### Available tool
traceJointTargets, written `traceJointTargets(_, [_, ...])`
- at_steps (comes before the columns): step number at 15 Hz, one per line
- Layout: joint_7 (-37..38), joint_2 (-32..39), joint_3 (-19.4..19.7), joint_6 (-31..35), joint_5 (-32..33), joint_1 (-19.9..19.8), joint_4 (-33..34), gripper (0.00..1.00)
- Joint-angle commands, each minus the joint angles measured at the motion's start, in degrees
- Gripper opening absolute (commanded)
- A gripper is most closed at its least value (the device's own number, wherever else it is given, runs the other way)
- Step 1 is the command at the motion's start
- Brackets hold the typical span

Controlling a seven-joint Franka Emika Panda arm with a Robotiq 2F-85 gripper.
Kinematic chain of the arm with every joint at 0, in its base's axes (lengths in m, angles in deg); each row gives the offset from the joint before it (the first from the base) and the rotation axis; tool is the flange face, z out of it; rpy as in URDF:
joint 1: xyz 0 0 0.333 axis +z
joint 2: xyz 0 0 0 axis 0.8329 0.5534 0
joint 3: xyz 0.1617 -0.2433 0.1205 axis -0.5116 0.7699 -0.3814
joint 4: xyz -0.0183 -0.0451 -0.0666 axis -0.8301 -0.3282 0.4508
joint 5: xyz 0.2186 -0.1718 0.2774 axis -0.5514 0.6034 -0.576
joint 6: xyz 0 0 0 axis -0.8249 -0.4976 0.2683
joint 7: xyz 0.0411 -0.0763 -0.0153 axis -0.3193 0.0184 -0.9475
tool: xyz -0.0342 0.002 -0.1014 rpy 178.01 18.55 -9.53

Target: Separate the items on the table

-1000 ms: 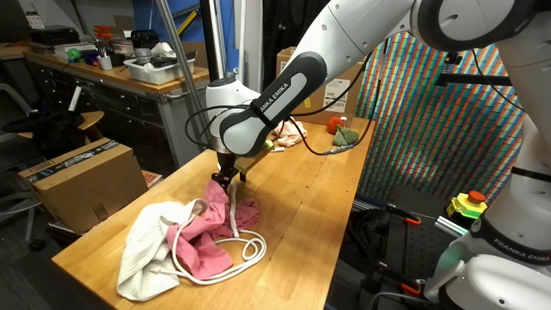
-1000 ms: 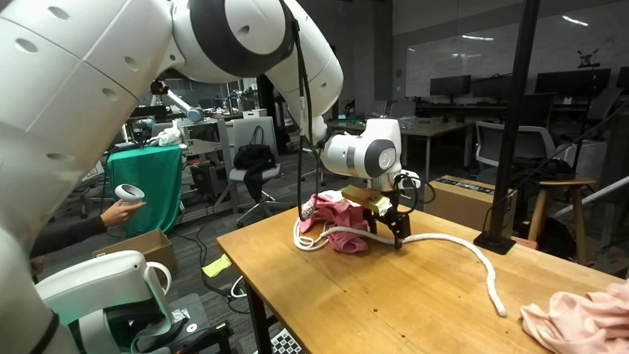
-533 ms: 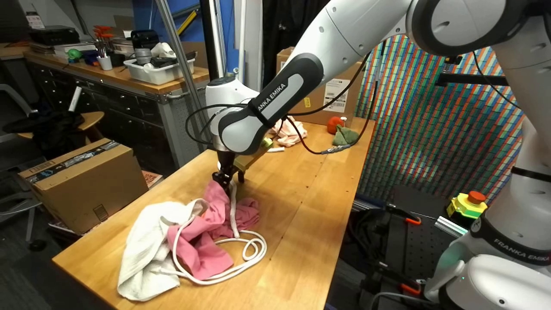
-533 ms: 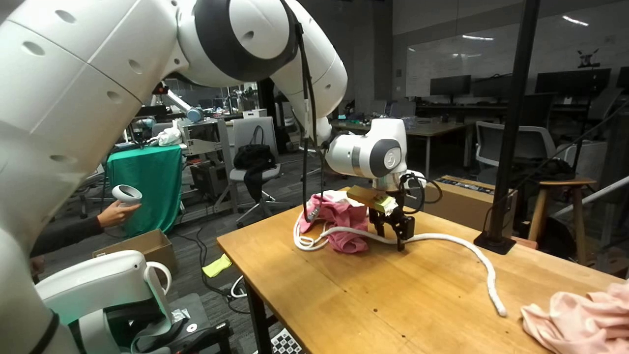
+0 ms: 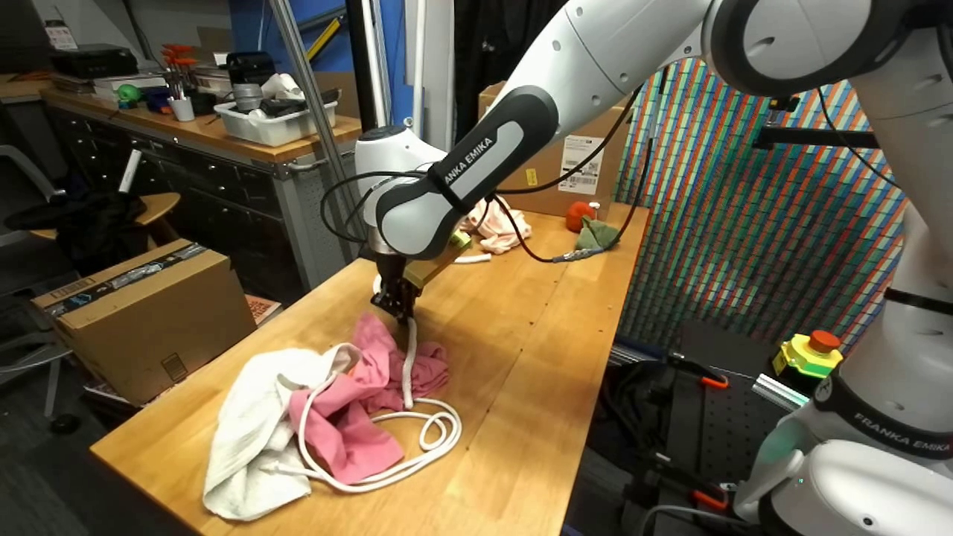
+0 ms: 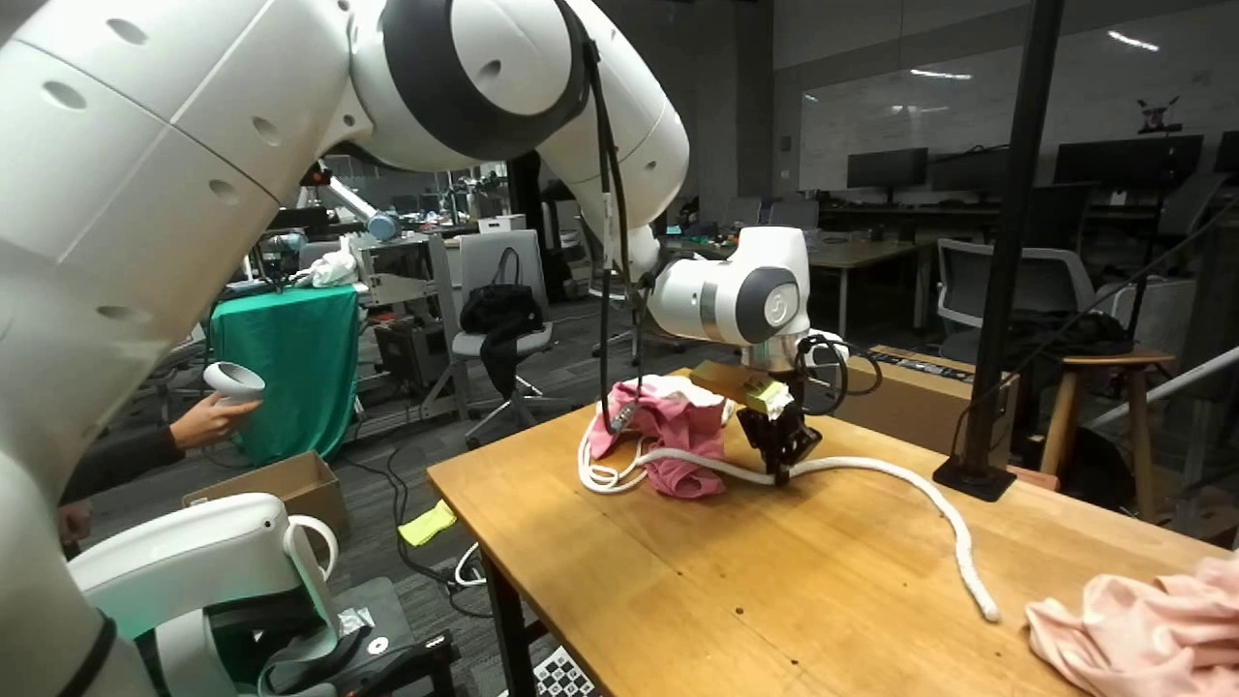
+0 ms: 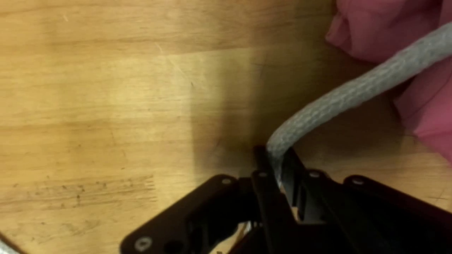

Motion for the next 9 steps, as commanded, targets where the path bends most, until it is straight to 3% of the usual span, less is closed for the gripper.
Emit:
traceJointTargets(1, [-1.27, -0.25, 1.54, -1.5, 0.81, -0.04, 0.47, 0.07])
traceJointTargets(9, [-4.85, -0.78, 6.5, -5.26, 10.17, 0.5, -0.34, 0.09])
